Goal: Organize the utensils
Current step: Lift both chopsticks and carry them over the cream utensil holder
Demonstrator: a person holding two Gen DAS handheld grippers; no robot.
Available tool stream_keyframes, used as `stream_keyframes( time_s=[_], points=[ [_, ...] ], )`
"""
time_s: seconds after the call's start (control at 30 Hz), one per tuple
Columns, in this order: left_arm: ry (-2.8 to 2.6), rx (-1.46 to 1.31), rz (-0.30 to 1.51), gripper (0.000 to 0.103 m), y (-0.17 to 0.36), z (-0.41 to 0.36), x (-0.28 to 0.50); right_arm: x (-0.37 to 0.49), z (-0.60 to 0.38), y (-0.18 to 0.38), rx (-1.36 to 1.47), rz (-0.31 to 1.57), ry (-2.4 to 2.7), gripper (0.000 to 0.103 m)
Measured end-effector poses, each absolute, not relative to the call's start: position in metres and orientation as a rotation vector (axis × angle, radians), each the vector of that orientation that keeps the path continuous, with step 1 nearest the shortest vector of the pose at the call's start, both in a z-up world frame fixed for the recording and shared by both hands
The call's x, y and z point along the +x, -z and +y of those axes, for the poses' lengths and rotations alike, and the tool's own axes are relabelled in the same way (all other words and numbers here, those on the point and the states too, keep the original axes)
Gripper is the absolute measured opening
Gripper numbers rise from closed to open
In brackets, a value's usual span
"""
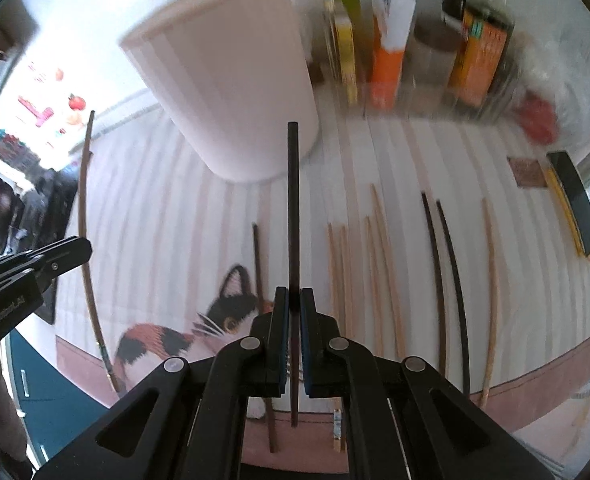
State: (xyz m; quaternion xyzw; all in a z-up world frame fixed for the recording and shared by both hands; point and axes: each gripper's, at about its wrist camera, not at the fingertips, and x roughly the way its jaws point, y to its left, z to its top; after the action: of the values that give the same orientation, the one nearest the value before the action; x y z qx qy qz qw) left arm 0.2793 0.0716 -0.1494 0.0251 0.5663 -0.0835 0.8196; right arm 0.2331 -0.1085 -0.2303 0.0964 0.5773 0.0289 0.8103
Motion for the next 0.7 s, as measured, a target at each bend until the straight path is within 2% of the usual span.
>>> stream_keyframes(
  time_s=[0.27,0.53,0.7],
  points=[
    [0.193,-0.022,1.026,0.004,0.079,0.084,0.292,0.251,-0.114,0.179,0.221,1.057,-0.086,0.005],
    [0.253,-0.106,0.823,0.004,-0.017,0.082,0.320,0.270,-0.132,0.072,0.260,0.858,-0.131,0.005],
    [0.279,-0.115,0.740,0.004,-0.050,0.068,0.355,0.287,-0.143,0.005,0.252,0.776,-0.169,0.005]
  ],
)
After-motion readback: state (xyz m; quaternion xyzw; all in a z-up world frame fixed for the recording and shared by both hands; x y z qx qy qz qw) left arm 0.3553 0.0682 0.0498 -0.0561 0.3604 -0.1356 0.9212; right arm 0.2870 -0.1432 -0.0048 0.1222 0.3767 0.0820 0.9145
